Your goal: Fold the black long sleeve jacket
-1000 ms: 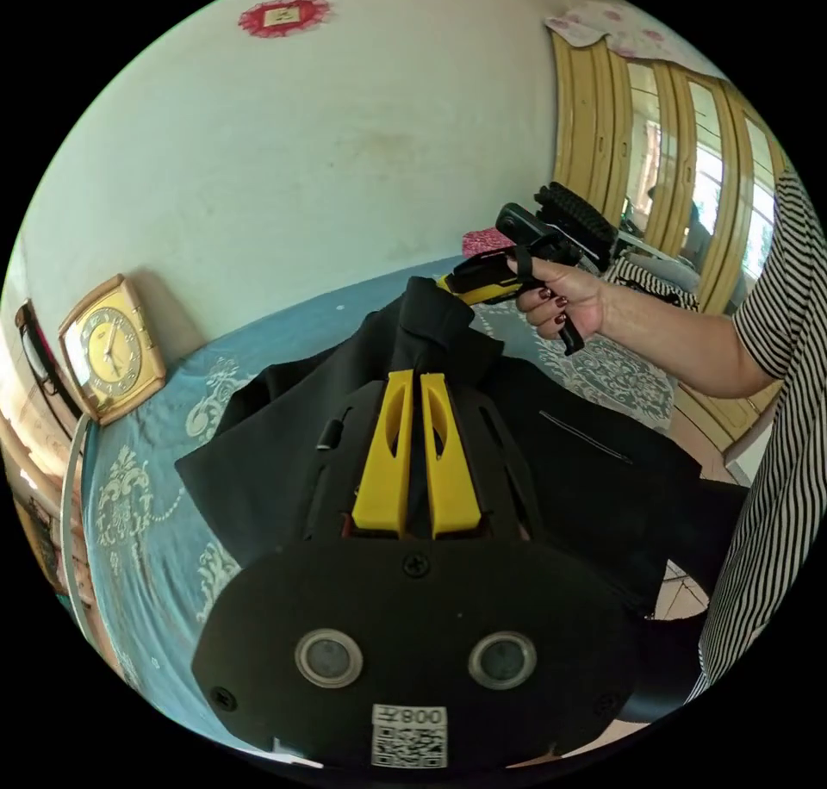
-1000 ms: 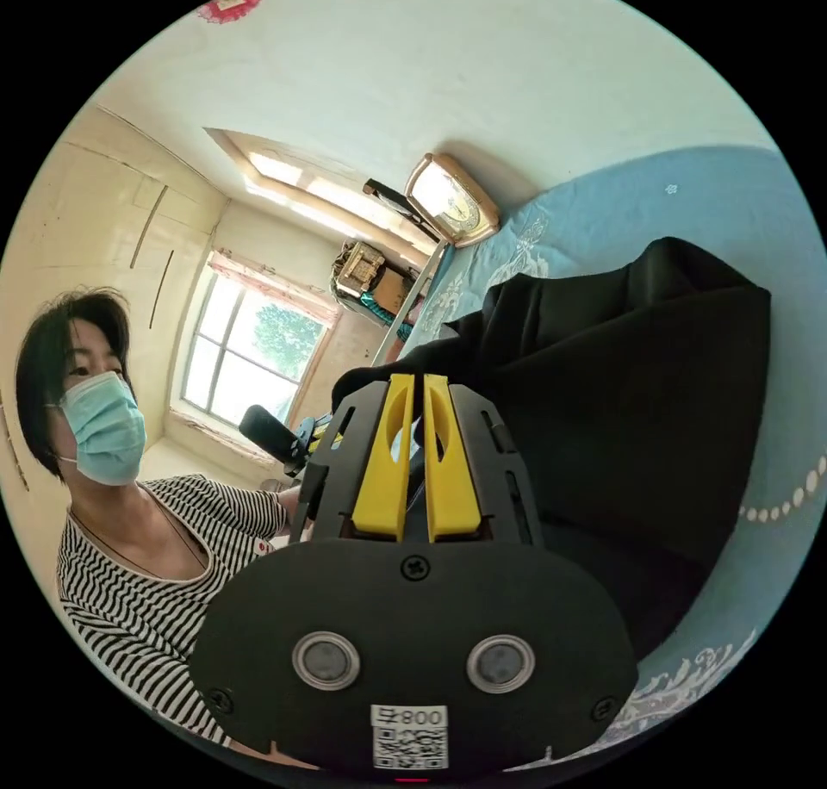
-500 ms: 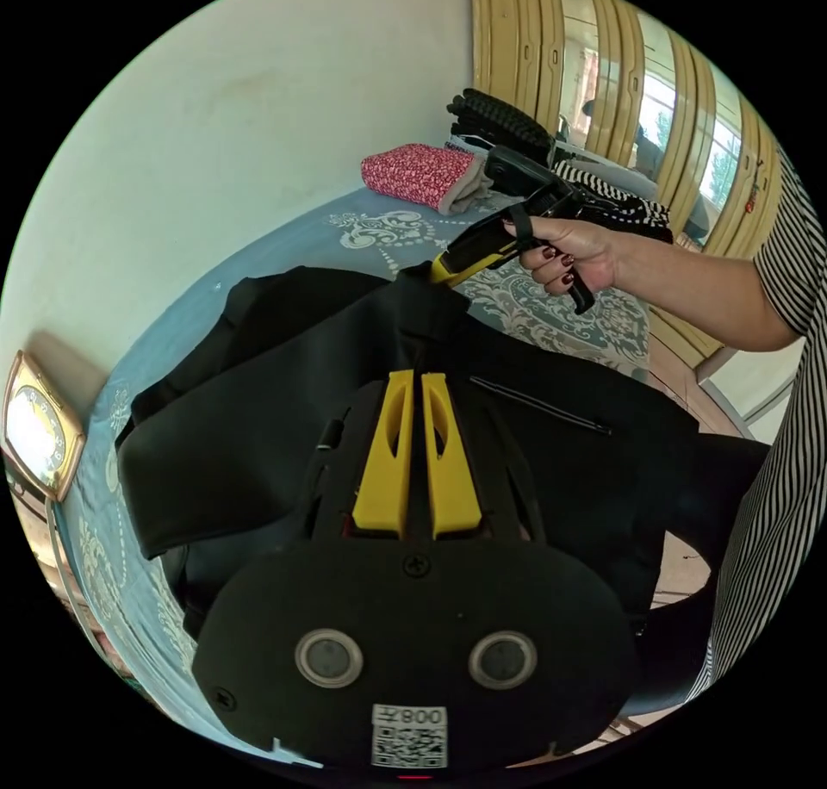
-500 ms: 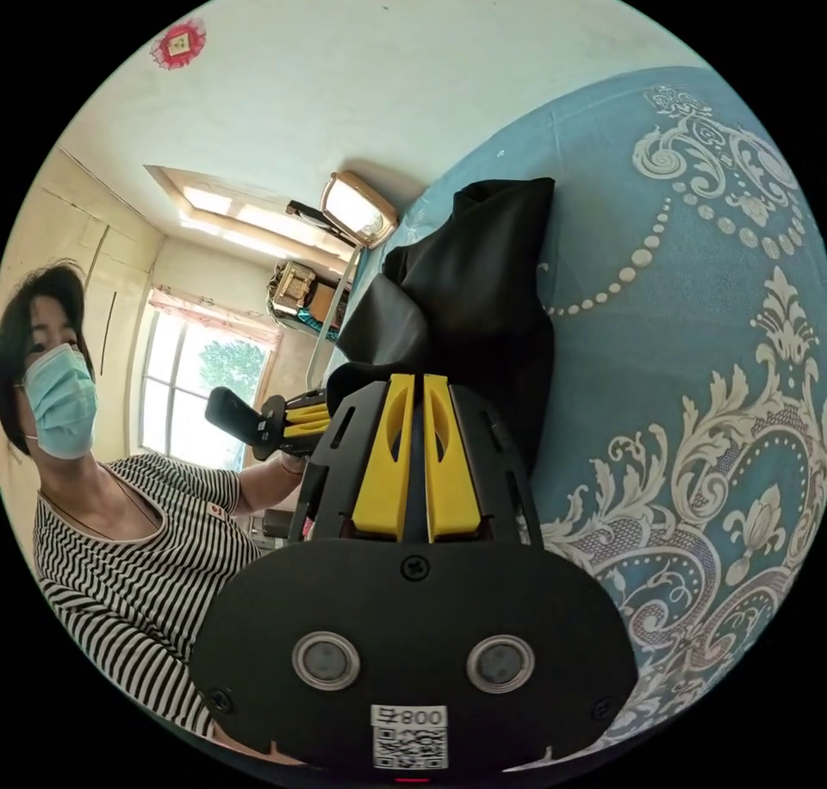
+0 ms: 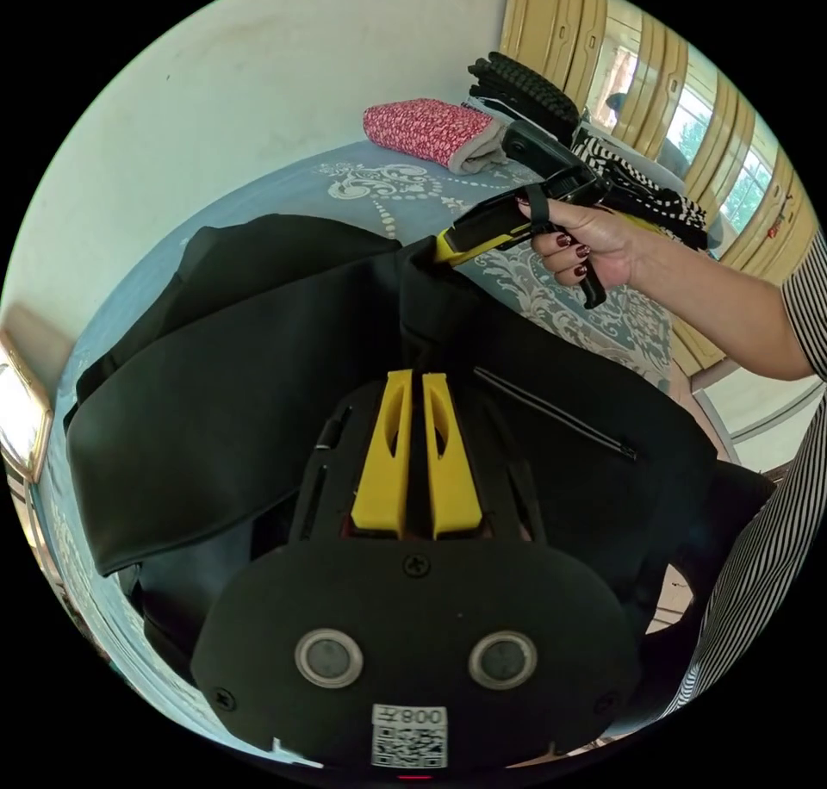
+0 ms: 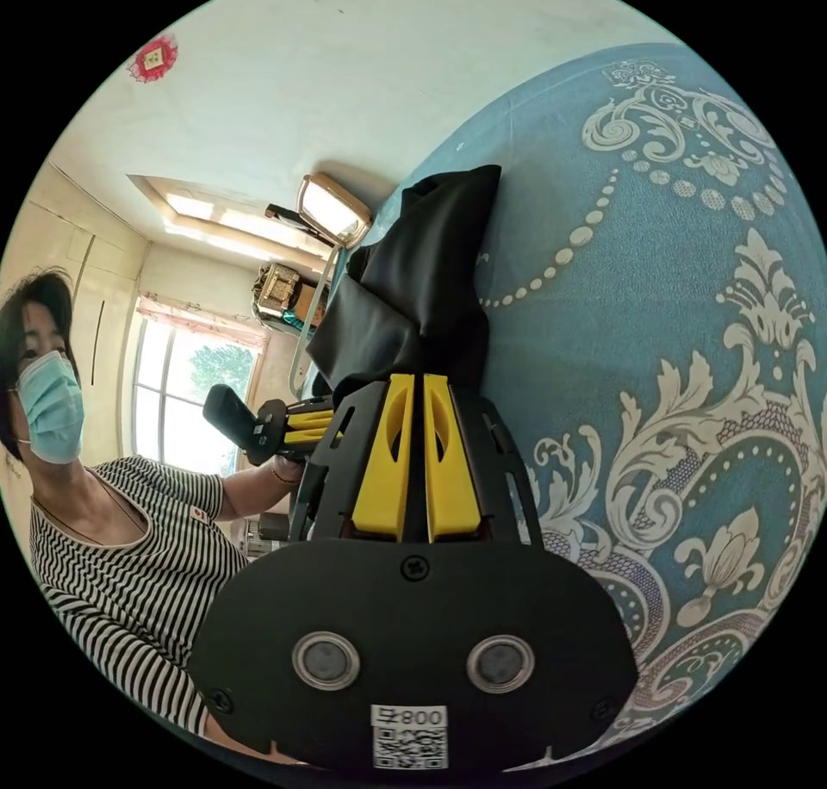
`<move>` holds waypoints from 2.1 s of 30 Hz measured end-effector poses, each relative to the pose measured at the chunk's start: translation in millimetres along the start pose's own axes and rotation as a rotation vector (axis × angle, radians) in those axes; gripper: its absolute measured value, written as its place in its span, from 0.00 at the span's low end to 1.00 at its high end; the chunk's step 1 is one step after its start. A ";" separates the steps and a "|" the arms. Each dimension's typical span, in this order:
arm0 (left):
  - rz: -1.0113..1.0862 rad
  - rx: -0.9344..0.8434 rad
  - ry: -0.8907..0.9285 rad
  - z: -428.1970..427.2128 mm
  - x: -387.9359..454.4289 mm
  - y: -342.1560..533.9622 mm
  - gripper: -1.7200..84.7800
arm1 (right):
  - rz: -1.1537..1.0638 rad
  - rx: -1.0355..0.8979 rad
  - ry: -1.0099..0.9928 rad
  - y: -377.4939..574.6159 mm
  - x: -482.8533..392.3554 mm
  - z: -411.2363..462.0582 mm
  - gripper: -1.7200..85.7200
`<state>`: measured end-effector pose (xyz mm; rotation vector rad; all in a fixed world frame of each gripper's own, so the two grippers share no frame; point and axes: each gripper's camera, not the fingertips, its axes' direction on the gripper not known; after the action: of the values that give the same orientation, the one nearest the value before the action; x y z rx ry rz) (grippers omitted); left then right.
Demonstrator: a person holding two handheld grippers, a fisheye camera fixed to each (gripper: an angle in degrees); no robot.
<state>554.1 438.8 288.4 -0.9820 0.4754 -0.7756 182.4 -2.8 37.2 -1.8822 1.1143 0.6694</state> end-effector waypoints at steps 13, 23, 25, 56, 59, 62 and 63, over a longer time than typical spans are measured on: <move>-0.191 0.179 0.094 -55.3 -64.7 40.7 0.05 | 0.026 0.164 0.155 19.6 -39.4 -42.5 0.02; -0.741 0.275 -0.176 -95.5 -210.2 142.3 0.03 | -0.221 -0.142 0.250 -7.1 -140.6 55.1 0.02; -0.770 0.120 -0.214 -75.6 -225.6 149.2 0.02 | -0.220 -0.211 0.377 -8.1 -144.8 71.7 0.02; -0.637 0.139 -0.219 -63.5 -239.8 184.7 0.02 | -0.236 -0.106 0.335 -34.5 -210.4 55.1 0.02; -0.531 0.237 -0.142 -76.8 -208.8 192.6 0.02 | -0.254 -0.046 0.321 -13.9 -222.8 24.3 0.02; -0.494 0.179 -0.157 -66.4 -187.8 204.4 0.02 | -0.256 -0.032 0.326 7.2 -230.7 6.0 0.02; -0.494 0.138 -0.162 -60.2 -186.7 207.0 0.02 | -0.254 -0.047 0.336 10.1 -230.8 6.5 0.02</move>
<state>468.5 615.8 81.9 -1.0351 0.0314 -1.1436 65.9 102.4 206.8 -2.1847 1.0424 0.2428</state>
